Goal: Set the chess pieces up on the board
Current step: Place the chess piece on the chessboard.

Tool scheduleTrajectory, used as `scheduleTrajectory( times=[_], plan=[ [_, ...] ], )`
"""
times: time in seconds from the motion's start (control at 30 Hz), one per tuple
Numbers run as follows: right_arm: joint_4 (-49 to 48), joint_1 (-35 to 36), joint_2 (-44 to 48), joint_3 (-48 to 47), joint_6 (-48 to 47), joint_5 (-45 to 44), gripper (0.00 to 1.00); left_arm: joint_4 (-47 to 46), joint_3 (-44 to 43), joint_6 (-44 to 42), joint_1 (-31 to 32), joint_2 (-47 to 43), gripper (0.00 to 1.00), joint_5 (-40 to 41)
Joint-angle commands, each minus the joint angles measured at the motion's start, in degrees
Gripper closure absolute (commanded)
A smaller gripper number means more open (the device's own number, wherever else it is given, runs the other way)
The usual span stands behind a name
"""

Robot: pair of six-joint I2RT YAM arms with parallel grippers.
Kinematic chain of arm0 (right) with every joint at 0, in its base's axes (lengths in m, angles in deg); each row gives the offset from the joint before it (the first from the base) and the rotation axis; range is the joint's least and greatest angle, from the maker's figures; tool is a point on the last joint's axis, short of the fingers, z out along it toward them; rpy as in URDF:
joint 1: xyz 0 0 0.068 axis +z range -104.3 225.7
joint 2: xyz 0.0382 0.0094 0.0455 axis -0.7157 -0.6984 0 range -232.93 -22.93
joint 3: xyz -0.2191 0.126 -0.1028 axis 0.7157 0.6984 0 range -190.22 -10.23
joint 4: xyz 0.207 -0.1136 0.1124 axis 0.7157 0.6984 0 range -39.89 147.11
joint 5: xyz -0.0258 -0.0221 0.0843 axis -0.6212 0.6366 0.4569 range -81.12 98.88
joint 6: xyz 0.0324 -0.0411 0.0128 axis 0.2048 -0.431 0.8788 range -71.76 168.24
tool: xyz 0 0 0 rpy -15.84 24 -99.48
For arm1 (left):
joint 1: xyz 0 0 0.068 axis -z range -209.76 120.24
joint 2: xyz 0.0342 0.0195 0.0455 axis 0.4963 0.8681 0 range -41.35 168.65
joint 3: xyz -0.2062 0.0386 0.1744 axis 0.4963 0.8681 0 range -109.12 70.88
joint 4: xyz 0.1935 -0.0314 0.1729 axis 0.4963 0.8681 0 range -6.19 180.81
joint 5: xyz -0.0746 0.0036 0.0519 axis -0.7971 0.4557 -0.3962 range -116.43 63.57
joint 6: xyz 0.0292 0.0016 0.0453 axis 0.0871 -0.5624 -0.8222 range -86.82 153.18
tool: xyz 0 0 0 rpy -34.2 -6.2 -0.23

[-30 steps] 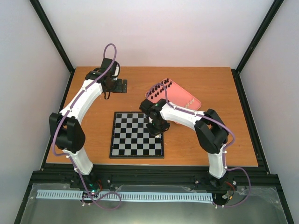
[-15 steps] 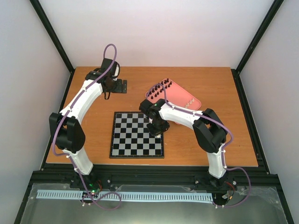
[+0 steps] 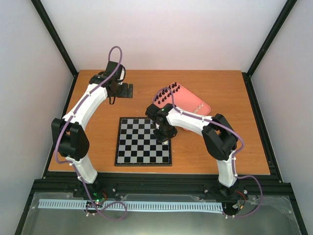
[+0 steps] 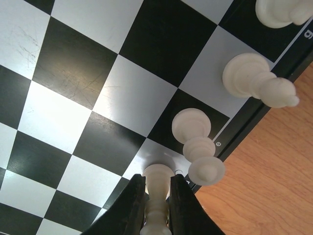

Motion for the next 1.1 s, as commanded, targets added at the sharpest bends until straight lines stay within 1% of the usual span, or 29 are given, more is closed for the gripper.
scheduleTrajectory(
  times=[0.0,0.13,0.23,0.4,0.6,0.97,1.07],
  plan=[
    [-0.08,0.16,-0.63,-1.66,-0.93,-0.04,0.86,-0.56,-0.47,-0.95,0.09,-0.27,0.0,0.37],
    [0.13,0.16,-0.04,-1.65,-1.44,0.4,0.78,-0.62,-0.48,-0.95,0.09,-0.2,0.0,0.38],
    [0.59,0.16,0.12,-2.1,-1.69,0.37,0.75,-0.6,-0.49,-0.91,0.05,-0.17,0.0,0.35],
    [1.7,0.16,0.66,-3.46,-2.11,0.76,0.73,-0.48,-0.48,-0.86,0.09,-0.27,0.0,0.46],
    [3.66,0.16,2.38,-4.1,-2.87,1.86,0.68,-0.47,-0.25,-0.73,0.14,-0.46,0.0,0.38],
    [4.63,0.16,4.27,-2.02,-2.6,3.0,0.66,-0.84,0.31,-0.51,0.1,-0.86,0.0,-0.16],
    [5.03,0.16,4.6,-2.57,-2.69,2.82,0.63,-0.88,0.46,-0.64,0.11,-1.02,0.0,0.04]
  ],
)
